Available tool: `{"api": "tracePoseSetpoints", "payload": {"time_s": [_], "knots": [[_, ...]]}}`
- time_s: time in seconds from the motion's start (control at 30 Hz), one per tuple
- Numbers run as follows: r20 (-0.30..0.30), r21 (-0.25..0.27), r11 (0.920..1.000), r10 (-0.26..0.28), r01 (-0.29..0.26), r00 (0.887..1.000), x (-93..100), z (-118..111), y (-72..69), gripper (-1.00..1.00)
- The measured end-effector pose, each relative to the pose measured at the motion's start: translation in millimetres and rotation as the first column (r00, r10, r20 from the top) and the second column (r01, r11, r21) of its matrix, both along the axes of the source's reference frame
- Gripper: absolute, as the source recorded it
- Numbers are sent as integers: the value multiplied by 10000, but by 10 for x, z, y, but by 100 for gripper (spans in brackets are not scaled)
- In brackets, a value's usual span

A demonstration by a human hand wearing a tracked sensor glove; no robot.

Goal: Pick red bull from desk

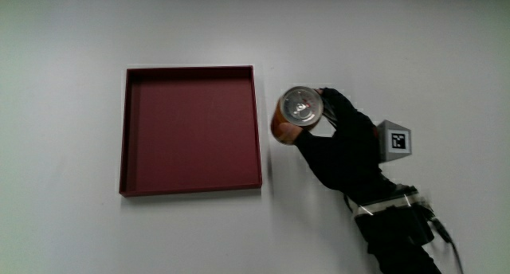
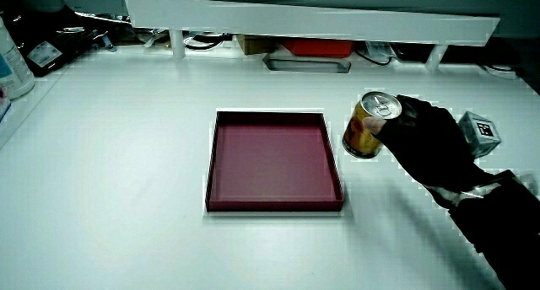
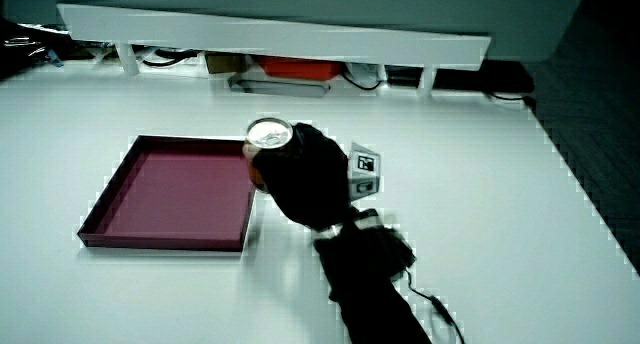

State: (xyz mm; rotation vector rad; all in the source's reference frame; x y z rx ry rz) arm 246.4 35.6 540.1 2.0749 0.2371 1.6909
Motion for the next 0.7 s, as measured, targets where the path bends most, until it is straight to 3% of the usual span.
{"api": "tracePoseSetpoints", "payload": {"time_s": [0.1,0.17,0.3,0.6,0.7], "knots": [[403,336,9964,764,-778,9963,19,56,18,32],[538,281,9931,1118,-1134,9923,17,81,31,41],[1131,311,9789,1974,-2020,9738,19,145,63,59],[961,1028,9612,2464,-2558,9644,-10,127,82,100],[907,1229,9568,2534,-2633,9631,-3,130,88,100]]}}
